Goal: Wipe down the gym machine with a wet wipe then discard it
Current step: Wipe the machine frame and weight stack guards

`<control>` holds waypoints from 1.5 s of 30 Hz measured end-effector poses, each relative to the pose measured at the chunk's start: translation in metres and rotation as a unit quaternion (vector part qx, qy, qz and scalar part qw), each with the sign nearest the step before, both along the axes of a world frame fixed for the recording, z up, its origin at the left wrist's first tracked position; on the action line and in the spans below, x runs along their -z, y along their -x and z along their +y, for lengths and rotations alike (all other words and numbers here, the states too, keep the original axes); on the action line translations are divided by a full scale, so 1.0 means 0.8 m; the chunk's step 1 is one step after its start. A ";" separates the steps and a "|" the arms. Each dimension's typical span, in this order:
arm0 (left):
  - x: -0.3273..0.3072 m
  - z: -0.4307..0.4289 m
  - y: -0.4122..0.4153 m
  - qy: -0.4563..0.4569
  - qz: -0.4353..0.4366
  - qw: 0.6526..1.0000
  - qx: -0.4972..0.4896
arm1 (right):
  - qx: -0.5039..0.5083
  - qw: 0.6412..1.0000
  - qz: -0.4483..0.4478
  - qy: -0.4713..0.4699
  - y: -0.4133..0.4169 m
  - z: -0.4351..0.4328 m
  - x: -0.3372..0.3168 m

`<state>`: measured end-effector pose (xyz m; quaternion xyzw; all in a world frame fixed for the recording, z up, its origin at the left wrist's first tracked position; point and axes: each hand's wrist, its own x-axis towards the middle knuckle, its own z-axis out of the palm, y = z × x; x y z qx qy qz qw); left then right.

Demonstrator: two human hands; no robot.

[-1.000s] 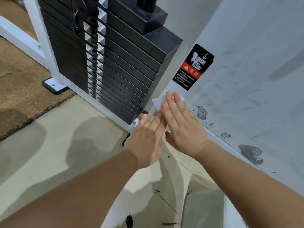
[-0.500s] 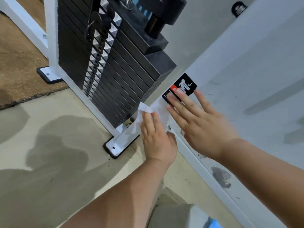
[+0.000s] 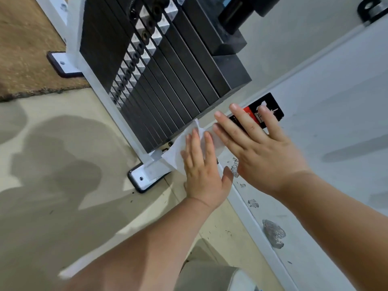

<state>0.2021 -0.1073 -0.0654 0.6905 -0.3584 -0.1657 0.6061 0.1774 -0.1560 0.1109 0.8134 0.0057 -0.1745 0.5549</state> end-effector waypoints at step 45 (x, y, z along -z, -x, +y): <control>0.199 0.005 -0.047 -0.393 0.213 0.879 0.164 | 0.267 0.958 0.075 -0.076 -0.038 0.051 0.110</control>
